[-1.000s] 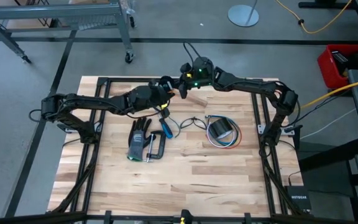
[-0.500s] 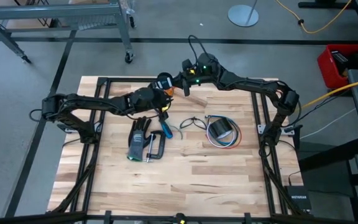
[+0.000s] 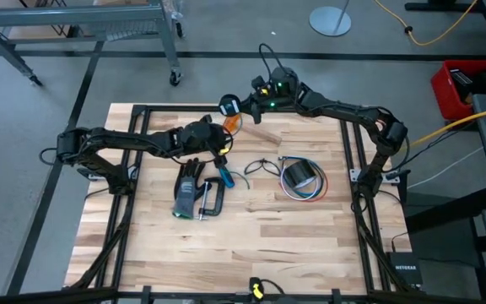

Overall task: Coil cords
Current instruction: Coil the green wire onto the spool

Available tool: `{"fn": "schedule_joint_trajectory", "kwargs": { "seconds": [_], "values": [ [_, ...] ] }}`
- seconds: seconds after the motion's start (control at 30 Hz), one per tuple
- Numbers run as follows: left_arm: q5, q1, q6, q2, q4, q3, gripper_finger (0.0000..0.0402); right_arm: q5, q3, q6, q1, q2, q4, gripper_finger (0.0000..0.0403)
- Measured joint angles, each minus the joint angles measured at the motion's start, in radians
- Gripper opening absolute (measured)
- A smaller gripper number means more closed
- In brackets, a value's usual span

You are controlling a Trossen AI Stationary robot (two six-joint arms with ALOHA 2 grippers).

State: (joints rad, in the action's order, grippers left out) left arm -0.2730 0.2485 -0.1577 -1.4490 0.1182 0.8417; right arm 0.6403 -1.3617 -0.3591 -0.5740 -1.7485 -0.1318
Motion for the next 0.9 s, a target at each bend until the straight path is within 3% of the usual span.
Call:
{"fn": "schedule_joint_trajectory", "kwargs": {
  "seconds": [0.4, 0.57, 0.9],
  "values": [
    [-0.001, 0.000, -0.003, 0.000, -0.032, 0.000, 0.0049, 0.006, 0.000, 0.099, -0.030, 0.000, 0.122, 0.0001],
    [-0.062, 0.001, -0.003, 0.000, -0.029, 0.000, 0.0057, -0.002, 0.000, 0.158, -0.032, 0.000, 0.190, 0.0001],
    [-0.064, -0.003, 0.003, 0.001, -0.061, 0.001, 0.0061, -0.106, 0.000, 0.196, -0.031, 0.000, 0.202, 0.0001]
  ]
}}
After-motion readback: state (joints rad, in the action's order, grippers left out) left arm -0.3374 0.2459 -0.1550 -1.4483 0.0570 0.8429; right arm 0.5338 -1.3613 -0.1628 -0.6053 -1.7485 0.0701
